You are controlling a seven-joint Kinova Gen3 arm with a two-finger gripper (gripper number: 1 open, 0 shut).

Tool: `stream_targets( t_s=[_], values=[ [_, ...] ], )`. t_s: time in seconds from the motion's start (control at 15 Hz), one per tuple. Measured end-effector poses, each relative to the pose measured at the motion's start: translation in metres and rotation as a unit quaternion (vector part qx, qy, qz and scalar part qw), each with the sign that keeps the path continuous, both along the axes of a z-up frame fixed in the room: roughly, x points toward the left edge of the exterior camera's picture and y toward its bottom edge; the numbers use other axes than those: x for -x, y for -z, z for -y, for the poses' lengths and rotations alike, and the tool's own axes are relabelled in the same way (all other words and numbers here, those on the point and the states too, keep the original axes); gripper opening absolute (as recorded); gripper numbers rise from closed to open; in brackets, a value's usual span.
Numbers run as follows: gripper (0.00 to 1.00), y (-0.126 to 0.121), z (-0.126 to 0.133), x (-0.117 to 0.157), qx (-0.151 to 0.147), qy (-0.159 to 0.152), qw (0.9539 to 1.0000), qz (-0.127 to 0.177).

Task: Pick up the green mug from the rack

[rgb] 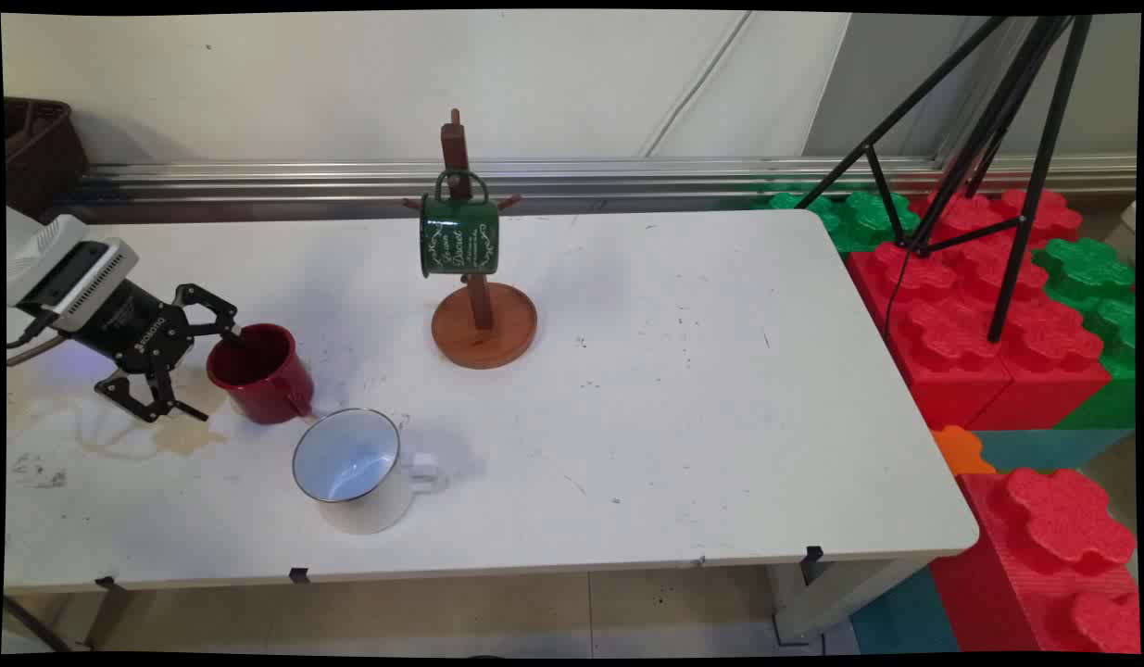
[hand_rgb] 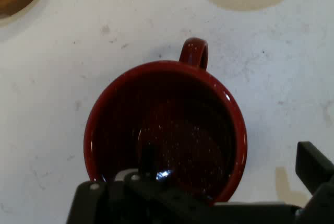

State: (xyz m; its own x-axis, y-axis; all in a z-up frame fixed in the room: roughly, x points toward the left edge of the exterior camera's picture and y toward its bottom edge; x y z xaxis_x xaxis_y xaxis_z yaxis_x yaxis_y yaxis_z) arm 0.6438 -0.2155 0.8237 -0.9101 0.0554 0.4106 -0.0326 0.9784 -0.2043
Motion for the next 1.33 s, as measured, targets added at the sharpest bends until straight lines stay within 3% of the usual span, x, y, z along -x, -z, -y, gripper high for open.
stream_targets(
  t_s=[0.4, 0.8, 1.0, 1.33],
  values=[
    [1.00, -0.010, -0.003, -0.004, -0.003, -0.010, 0.9998, -0.016],
    [1.00, -0.027, -0.013, -0.013, -0.016, -0.038, 0.9979, -0.050],
    [1.00, -0.035, -0.020, -0.020, -0.030, -0.069, 0.9941, -0.079],
    [1.00, -0.044, -0.032, -0.034, -0.052, -0.121, 0.9817, -0.138]
  ],
)
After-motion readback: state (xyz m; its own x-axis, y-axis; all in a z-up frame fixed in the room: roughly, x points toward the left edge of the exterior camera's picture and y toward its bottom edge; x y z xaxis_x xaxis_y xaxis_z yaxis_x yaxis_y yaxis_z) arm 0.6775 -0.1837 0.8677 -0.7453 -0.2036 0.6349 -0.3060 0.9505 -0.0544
